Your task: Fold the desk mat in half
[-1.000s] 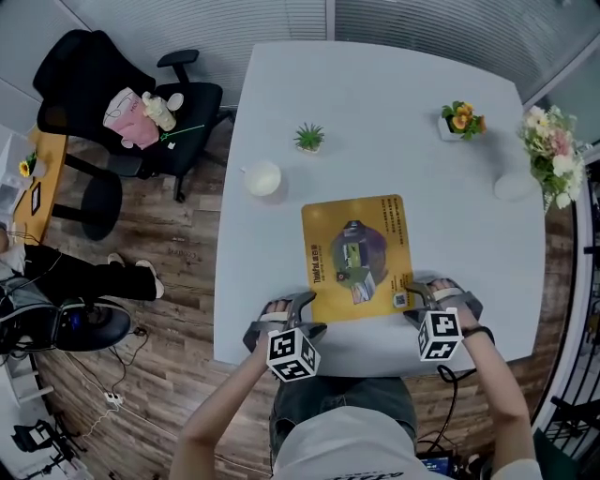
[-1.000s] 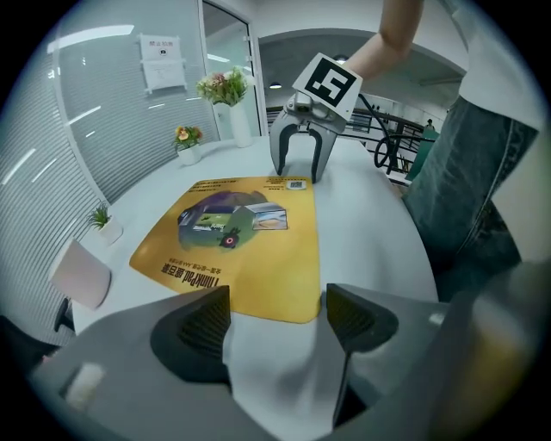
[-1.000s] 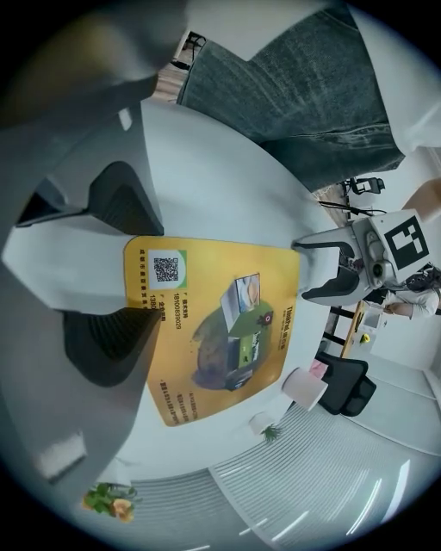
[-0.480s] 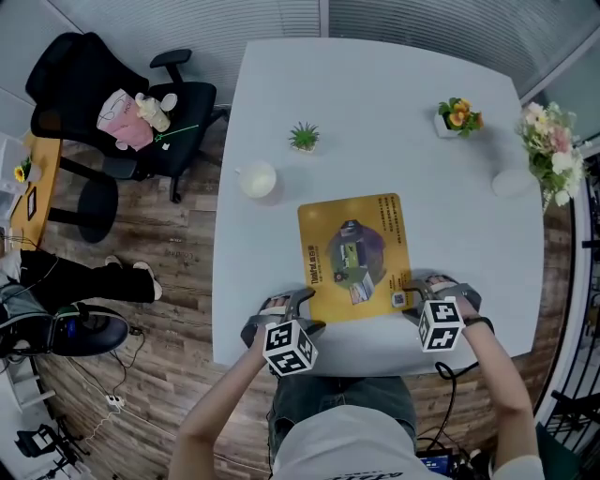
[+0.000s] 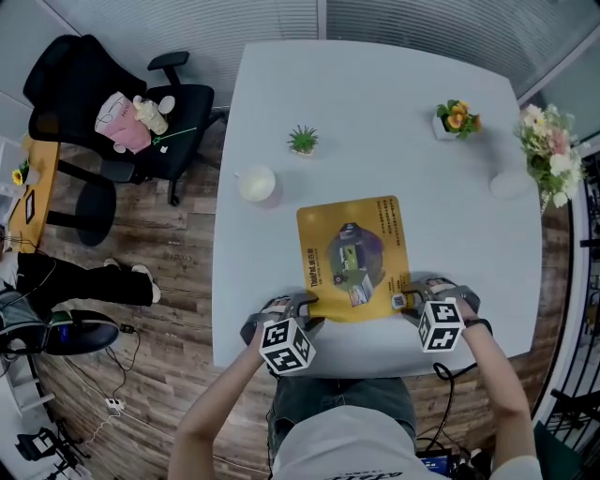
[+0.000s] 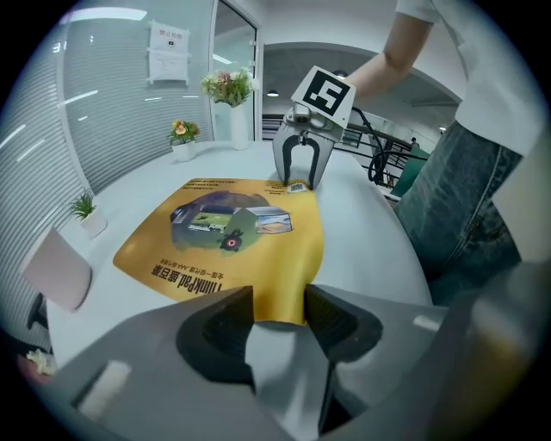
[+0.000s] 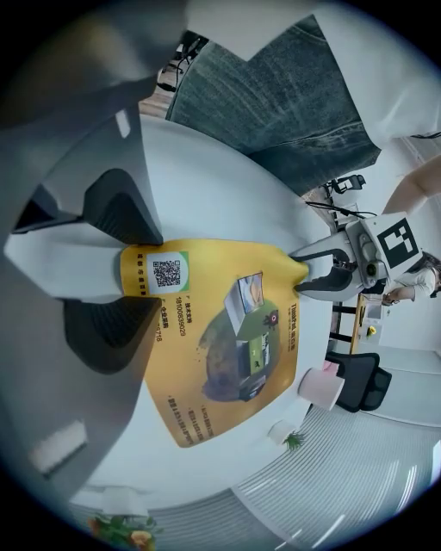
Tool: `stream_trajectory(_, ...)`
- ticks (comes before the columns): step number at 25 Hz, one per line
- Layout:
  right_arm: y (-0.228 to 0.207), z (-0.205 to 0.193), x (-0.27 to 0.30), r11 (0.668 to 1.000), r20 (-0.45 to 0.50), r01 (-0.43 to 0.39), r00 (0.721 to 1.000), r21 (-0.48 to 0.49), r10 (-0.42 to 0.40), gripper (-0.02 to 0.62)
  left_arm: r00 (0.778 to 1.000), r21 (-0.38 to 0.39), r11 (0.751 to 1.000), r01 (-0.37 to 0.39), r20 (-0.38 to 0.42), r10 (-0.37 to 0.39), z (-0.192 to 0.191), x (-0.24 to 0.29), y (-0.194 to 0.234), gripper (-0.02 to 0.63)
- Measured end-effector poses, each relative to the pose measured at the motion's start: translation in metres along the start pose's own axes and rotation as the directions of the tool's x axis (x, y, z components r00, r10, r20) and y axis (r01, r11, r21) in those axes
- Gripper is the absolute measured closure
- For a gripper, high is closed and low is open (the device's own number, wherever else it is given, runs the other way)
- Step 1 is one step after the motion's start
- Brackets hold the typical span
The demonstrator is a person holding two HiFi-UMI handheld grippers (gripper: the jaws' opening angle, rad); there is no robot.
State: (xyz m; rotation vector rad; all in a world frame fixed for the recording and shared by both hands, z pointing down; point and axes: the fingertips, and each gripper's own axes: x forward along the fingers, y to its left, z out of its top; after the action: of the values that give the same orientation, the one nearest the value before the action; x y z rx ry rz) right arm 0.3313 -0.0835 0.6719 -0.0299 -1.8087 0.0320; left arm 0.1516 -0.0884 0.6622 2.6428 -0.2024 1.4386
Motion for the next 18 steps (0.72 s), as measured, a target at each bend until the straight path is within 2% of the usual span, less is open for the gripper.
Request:
stream_trajectory(3,-0.004,0.001,-0.001,1.000,0.008,0.026,1.000,0.012,-0.027,0.403,1.000,0.013,1.000,-0.013,0.000,0.013,0.001,0.000,0.003,0.436)
stream_trajectory(5,-0.010,0.002,-0.003,0.998,0.022,0.053,0.998,0.028,-0.053,0.467,1.000,0.016,1.000,-0.018,0.007,0.018,0.002,-0.001,0.005,0.465)
stream_trajectory(8,-0.015,0.005,-0.009,0.996,0.051,0.054,0.997,0.065,-0.057,0.491,0.999,-0.030,1.000,-0.008,0.044,0.009,0.006,-0.006,0.009,0.498)
stream_trajectory(13,-0.026,0.009,-0.022,0.990,0.097,0.064,0.992,0.124,-0.077,0.506,0.993,-0.080,0.997,0.018,0.117,-0.008,0.021,-0.021,0.021,0.534)
stream_trajectory(18,-0.042,0.012,-0.032,0.978,0.136,0.108,0.982,0.178,-0.133,0.508,0.986,-0.128,0.992,0.021,0.166,0.000,0.030,-0.030,0.035,0.544)
